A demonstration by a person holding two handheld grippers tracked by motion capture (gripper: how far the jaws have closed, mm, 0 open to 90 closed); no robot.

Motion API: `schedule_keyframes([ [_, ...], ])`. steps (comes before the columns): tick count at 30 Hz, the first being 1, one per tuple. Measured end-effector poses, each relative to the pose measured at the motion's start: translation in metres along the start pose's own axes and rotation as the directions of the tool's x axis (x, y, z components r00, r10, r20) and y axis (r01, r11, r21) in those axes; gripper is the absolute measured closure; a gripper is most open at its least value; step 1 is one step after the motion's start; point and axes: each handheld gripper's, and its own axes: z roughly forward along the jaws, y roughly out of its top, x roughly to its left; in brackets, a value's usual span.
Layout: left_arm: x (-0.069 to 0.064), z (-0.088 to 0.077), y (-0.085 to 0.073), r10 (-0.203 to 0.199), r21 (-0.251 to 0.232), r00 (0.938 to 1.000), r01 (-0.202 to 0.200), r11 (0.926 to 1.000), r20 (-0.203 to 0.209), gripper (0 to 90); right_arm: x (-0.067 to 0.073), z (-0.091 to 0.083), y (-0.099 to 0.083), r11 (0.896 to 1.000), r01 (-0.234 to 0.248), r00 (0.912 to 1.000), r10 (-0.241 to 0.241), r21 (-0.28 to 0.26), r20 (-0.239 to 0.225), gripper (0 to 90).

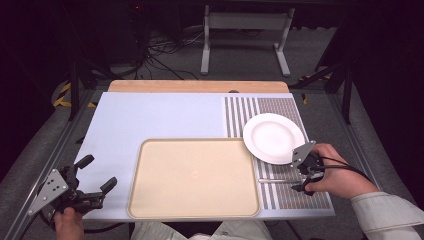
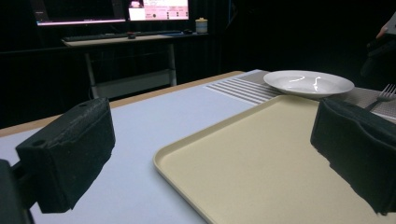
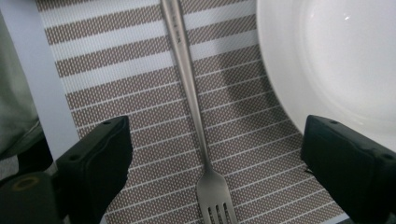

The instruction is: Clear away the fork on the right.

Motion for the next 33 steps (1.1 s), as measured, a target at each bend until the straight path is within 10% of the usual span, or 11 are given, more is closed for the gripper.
schedule_keyframes([
  [22,0.0,0.0,0.0,-0.002,0.001,1.0,0.002,1.0,-0.001,0.4,-0.001,0.03,-0.007,0.997,0.023,0.9961,-0.017,0.071,-0.086,33.1],
  [33,0.0,-0.001,0.0,-0.002,0.002,1.0,0.002,1.0,0.0,0.4,-0.006,0.032,-0.007,0.996,0.047,0.9936,-0.04,0.073,-0.106,59.7],
])
